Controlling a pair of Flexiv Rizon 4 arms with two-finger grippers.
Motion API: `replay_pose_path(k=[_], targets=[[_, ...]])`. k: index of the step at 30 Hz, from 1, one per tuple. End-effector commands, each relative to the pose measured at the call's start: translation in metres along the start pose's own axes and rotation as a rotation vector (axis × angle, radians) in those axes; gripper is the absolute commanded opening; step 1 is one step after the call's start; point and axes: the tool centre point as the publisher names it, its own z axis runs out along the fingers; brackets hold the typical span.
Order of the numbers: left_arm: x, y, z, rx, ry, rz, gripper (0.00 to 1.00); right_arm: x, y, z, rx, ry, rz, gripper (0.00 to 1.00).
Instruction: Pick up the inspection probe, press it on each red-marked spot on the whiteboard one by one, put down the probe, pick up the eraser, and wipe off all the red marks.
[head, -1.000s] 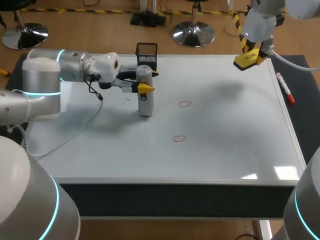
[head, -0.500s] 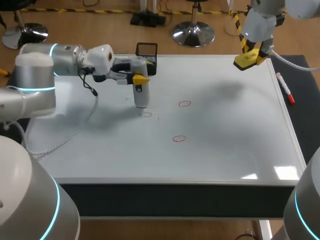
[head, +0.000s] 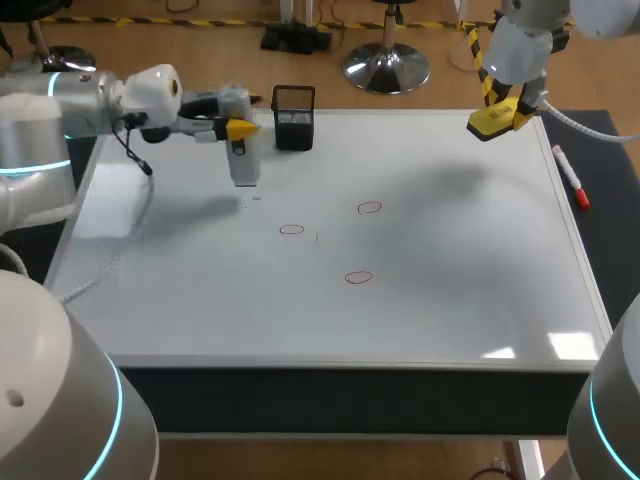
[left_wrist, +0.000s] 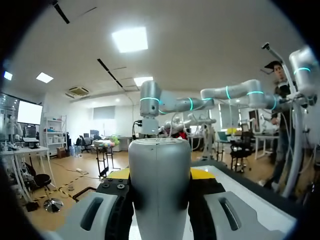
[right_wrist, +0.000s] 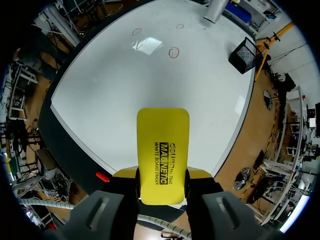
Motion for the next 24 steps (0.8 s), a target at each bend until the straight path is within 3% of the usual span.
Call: replay_pose_path(k=[1, 17, 24], targets=[[-0.002, -0.007, -0.014, -0.020, -0.030, 0.011, 0.00, 0.000, -0.001, -0.001, 0.002, 0.004, -0.002, 0.00], [-0.040, -0.011, -0.065, -0.031, -0.146, 0.037, 0.00, 0.000, -0.001, -0.001, 0.002, 0.004, -0.002, 0.00], [-0.046, -0.010, -0.074, -0.043, -0.154, 0.031, 0.00, 0.000, -0.001, -0.001, 0.002, 0.004, -0.002, 0.00]])
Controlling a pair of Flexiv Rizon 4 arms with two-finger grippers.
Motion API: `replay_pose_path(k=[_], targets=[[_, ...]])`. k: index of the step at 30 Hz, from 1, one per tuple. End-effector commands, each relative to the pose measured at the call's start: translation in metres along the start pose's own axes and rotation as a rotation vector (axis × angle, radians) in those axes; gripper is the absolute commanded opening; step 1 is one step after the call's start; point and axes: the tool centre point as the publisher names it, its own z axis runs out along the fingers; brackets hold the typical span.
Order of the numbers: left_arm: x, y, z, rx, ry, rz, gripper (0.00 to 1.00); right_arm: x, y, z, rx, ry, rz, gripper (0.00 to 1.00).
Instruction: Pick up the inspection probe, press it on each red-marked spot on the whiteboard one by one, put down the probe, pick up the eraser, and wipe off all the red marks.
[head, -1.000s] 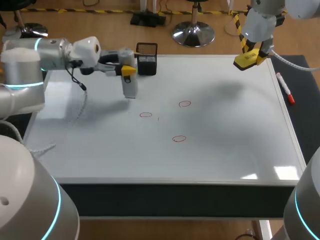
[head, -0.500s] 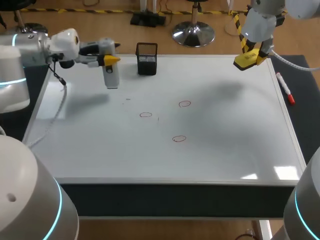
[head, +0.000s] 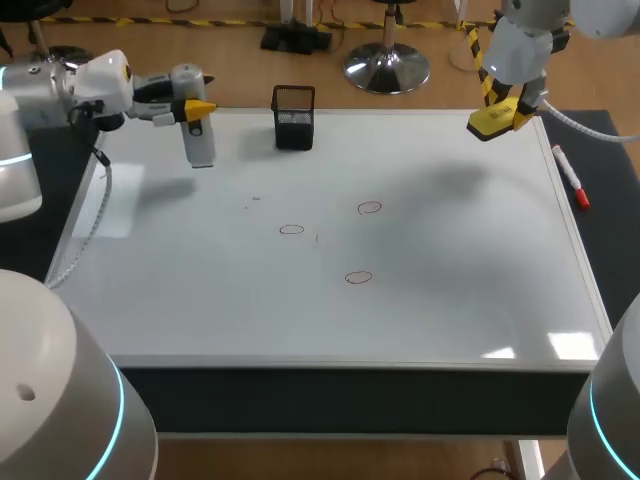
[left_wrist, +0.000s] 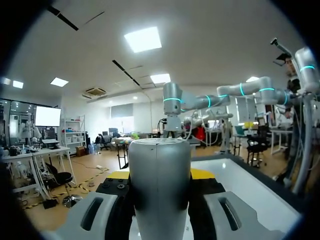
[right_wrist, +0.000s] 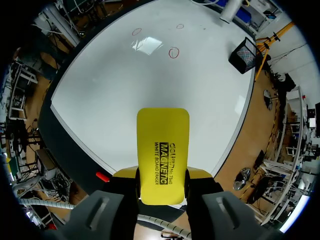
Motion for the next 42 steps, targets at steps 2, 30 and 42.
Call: replay_pose_path(k=[2, 30, 42], targets=[[-0.001, 0.000, -0.002, -0.001, 0.004, -0.005, 0.00, 0.000, -0.001, -0.001, 0.002, 0.004, -0.002, 0.00], [-0.001, 0.000, -0.002, -0.001, 0.004, -0.005, 0.00, -0.005, 0.043, -0.008, 0.031, -0.026, -0.096, 0.00], [-0.001, 0.000, -0.002, -0.001, 0.004, -0.005, 0.00, -0.014, 0.147, 0.002, 0.006, -0.067, -0.349, 0.00]])
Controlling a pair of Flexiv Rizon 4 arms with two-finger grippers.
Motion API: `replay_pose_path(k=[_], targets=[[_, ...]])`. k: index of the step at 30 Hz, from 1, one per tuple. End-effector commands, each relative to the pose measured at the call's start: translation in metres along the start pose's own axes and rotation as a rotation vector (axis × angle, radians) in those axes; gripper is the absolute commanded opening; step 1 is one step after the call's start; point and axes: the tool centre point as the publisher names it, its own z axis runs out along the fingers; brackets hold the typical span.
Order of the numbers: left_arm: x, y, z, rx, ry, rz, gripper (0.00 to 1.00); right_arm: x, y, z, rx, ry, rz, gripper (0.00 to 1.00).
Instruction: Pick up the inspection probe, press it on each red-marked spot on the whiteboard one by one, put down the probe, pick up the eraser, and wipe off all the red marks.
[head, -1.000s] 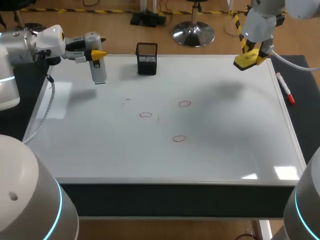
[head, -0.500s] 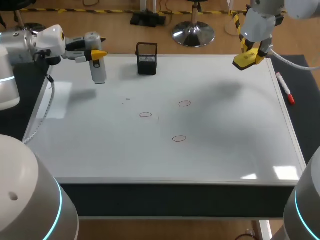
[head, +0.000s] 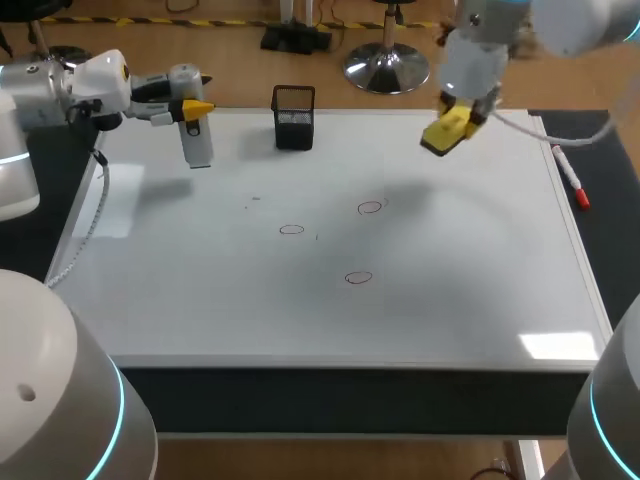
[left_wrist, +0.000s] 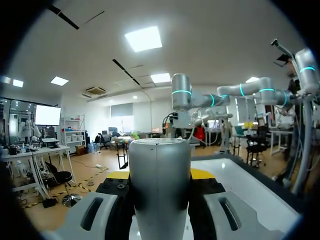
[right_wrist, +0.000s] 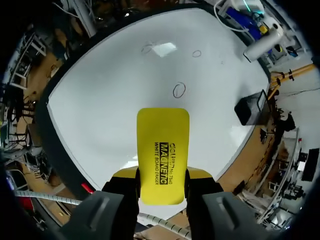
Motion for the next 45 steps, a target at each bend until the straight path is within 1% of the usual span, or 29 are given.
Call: replay_pose_path(k=[1, 5, 6, 10, 15, 24, 28, 34, 36, 40, 45], targets=[[-0.001, -0.001, 0.000, 0.002, 0.001, 0.000, 0.00, -0.010, 0.043, 0.010, 0.024, -0.006, -0.097, 0.00], [-0.001, -0.001, 0.000, 0.002, 0.001, 0.000, 0.00, -0.031, 0.084, 0.016, 0.012, 0.001, -0.220, 0.00], [-0.001, -0.001, 0.000, 0.002, 0.001, 0.000, 0.00, -0.038, 0.097, 0.018, -0.002, -0.006, -0.250, 0.00], [-0.001, -0.001, 0.000, 0.002, 0.001, 0.000, 0.00, -0.055, 0.130, 0.021, -0.020, -0.006, -0.346, 0.00], [-0.001, -0.001, 0.000, 0.002, 0.001, 0.000, 0.00, -0.070, 0.165, 0.027, -0.050, -0.008, -0.436, 0.00], [-0.001, -0.001, 0.000, 0.002, 0.001, 0.000, 0.00, -0.091, 0.217, 0.058, -0.106, 0.015, -0.563, 0.00], [-0.001, -0.001, 0.000, 0.002, 0.001, 0.000, 0.00, -0.103, 0.235, 0.071, -0.121, 0.030, -0.606, 0.00], [-0.001, -0.001, 0.000, 0.002, 0.001, 0.000, 0.00, -0.122, 0.253, 0.092, -0.138, 0.032, -0.630, 0.00], [-0.001, -0.001, 0.000, 0.002, 0.001, 0.000, 0.00, -0.124, 0.257, 0.101, -0.162, 0.047, -0.638, 0.00], [-0.001, -0.001, 0.000, 0.002, 0.001, 0.000, 0.00, -0.127, 0.266, 0.117, -0.181, 0.094, -0.672, 0.00], [-0.001, -0.001, 0.000, 0.002, 0.001, 0.000, 0.00, -0.134, 0.274, 0.130, -0.196, 0.114, -0.681, 0.00]])
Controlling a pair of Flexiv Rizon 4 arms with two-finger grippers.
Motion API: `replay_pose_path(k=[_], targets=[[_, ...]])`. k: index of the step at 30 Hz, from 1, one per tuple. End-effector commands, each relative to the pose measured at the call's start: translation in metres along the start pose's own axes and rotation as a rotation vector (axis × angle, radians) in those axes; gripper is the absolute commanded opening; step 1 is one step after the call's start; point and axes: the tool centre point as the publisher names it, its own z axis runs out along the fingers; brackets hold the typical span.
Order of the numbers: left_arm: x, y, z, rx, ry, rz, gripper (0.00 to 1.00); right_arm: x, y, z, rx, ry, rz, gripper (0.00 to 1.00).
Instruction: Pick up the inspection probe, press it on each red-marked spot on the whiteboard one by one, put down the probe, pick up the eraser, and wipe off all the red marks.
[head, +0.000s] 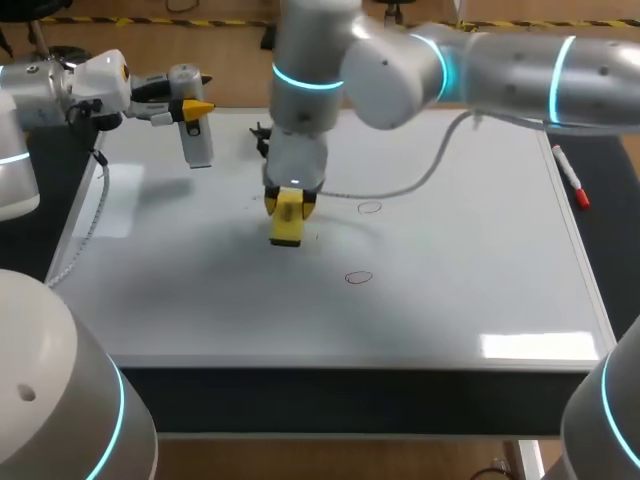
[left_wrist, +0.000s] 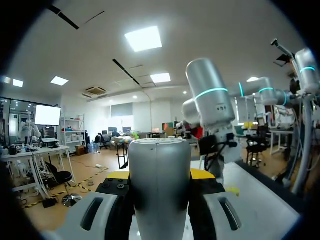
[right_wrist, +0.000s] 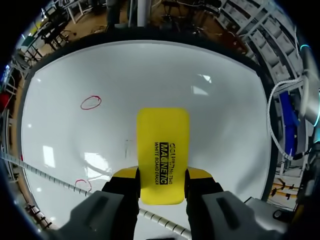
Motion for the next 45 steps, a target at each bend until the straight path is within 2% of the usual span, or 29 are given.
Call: replay_pose_path(k=[1, 12, 20, 26, 33, 45], targets=[[-0.001, -0.001, 0.000, 0.002, 0.001, 0.000, 0.00, -0.014, -0.008, 0.015, -0.030, 0.064, 0.000, 0.00], [-0.001, -0.001, 0.000, 0.002, 0.001, 0.000, 0.00, -0.016, -0.008, 0.026, -0.046, 0.096, -0.016, 0.00], [-0.001, -0.001, 0.000, 0.002, 0.001, 0.000, 0.00, -0.011, -0.011, 0.034, -0.010, 0.149, -0.036, 0.00], [-0.001, -0.001, 0.000, 0.002, 0.001, 0.000, 0.00, -0.006, -0.008, 0.042, -0.018, 0.152, -0.024, 0.00], [-0.001, -0.001, 0.000, 0.002, 0.001, 0.000, 0.00, 0.010, -0.005, 0.048, -0.032, 0.158, 0.004, 0.00], [-0.001, -0.001, 0.000, 0.002, 0.001, 0.000, 0.00, 0.061, -0.004, 0.055, -0.047, 0.177, 0.103, 0.00]])
